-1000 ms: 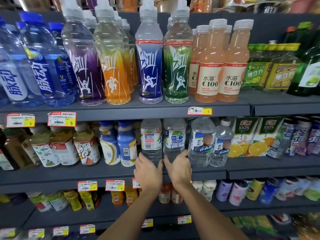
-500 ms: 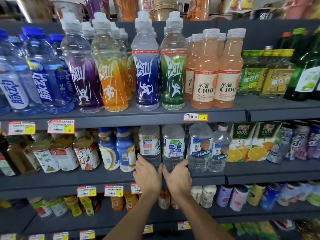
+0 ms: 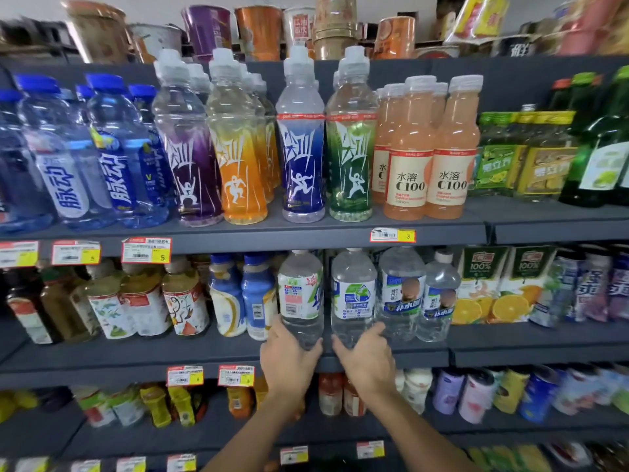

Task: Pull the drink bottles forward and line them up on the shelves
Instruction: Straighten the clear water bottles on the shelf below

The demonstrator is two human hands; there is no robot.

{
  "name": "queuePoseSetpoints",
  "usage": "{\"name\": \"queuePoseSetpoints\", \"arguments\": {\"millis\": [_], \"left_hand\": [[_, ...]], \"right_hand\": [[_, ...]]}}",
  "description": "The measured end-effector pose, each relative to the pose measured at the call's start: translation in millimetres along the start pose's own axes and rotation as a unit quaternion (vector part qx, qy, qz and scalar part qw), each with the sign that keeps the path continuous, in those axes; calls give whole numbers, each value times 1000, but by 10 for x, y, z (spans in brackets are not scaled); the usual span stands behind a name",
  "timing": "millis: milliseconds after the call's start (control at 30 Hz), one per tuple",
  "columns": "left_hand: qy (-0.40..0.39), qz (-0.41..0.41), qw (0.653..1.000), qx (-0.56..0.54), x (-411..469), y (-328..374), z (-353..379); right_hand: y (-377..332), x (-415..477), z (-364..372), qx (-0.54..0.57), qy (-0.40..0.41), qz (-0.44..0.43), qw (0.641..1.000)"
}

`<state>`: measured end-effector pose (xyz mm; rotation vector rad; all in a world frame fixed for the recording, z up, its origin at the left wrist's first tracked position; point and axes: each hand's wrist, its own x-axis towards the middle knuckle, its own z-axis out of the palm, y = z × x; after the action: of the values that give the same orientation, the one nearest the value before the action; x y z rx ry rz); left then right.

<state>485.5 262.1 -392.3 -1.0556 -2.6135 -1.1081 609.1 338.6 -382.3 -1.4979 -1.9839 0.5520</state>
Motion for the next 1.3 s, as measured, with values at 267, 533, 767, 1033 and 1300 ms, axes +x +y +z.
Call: {"name": "queuePoseSetpoints", "arguments": {"millis": [267, 533, 767, 1033, 1300], "left_hand": [[-38, 46, 992, -114, -58, -225, -264], [8, -5, 993, -118, -139, -65, -147], [-24, 16, 987, -155, -52, -130, -158], [-33, 28, 989, -144, -27, -178, -187], [-24, 27, 989, -142, -29, -184, -165]], "right_hand": [[-4, 54, -39, -28, -22, -5, 999], [-2, 49, -45, -41, -30, -2, 999], [7, 56, -51, -46, -34, -4, 998], [53, 26, -97, -68, -30, -51, 996], [163, 7, -137, -104, -18, -159, 982]]}}
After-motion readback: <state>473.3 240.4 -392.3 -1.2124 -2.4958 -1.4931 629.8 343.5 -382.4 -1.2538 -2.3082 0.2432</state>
